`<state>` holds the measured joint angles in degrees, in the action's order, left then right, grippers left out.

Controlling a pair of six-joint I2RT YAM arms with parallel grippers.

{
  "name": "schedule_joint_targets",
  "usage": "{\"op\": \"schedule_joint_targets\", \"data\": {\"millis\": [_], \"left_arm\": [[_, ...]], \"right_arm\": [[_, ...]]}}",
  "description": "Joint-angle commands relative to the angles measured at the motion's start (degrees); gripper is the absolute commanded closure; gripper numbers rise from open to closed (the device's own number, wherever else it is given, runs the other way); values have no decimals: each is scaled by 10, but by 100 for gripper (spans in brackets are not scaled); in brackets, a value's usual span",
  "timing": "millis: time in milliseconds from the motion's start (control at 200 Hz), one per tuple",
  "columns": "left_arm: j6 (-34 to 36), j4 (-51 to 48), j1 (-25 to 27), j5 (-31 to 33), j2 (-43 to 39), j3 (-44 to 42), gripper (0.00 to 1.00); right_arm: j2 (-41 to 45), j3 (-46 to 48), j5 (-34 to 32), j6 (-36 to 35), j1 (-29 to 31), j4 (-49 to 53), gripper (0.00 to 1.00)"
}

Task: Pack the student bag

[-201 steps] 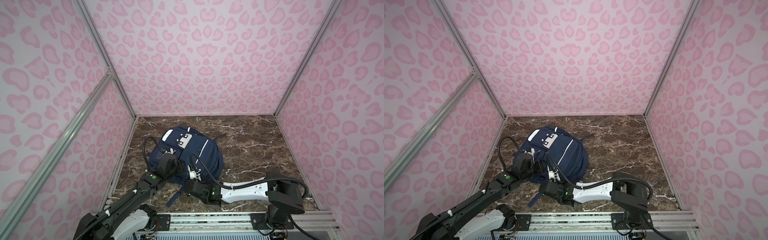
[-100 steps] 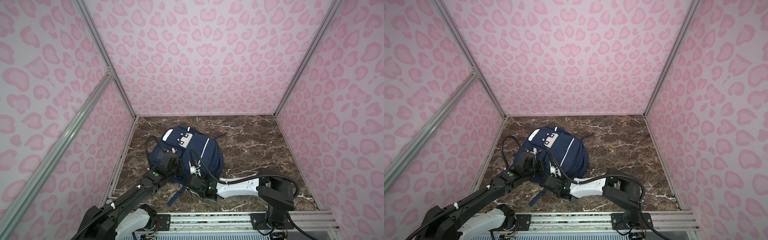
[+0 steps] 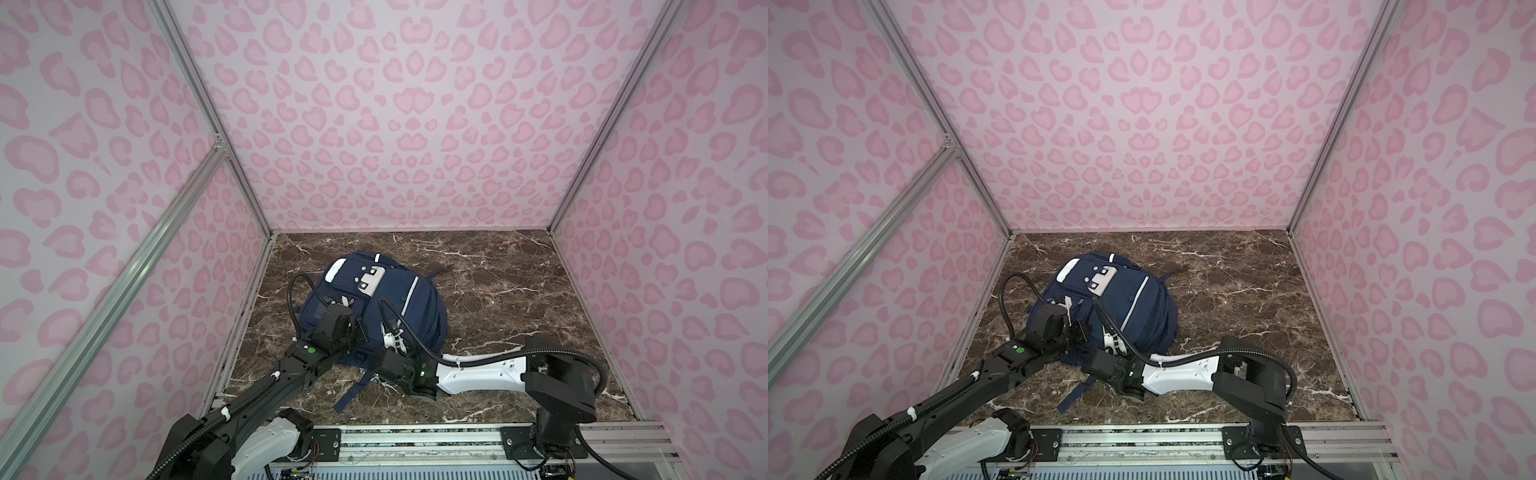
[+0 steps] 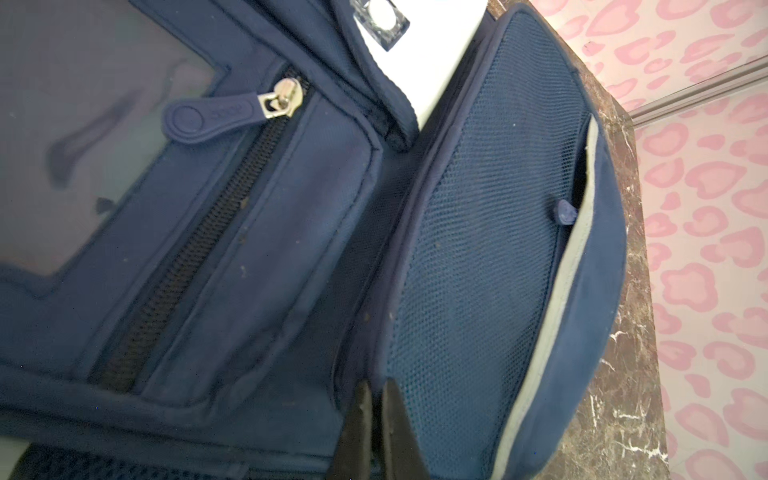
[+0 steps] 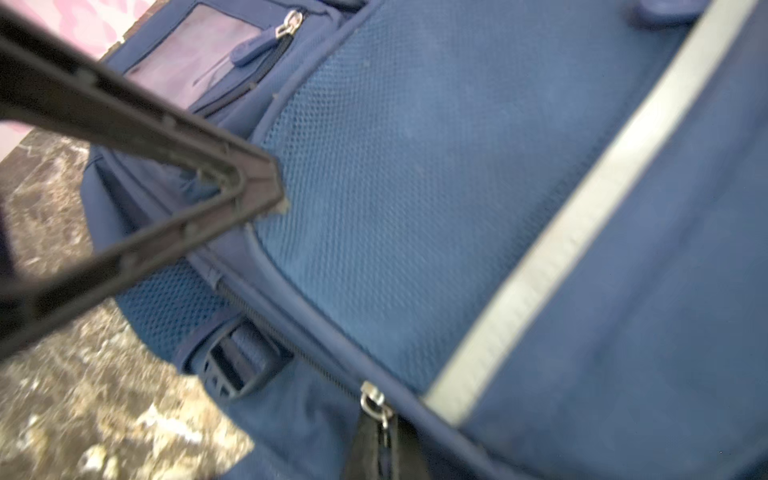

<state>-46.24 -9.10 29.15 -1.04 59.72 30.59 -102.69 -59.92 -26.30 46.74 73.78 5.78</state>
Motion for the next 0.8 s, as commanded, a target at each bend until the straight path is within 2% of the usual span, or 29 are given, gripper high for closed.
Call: {"op": "schedule_joint_targets", "data": {"millis": [0,120,340,595,795], "left_arm": [[16,-11,-10,31,-1,1,96],[19,-13,-19,38,-7,-3,96],[21,-6,-21,40,-2,-11,96],[18,10,-22,37,10,-20,97],[36,21,-27,53,33,5,96]], "right_arm": [[21,26,10,-4,-2,23,100],[48,48,15,-17,-8,49,100],[117,83,16,-91,-32,106,100],[160,116,136,-227,-135,76,100],[177,108,199,-253,-110,70,100]]}}
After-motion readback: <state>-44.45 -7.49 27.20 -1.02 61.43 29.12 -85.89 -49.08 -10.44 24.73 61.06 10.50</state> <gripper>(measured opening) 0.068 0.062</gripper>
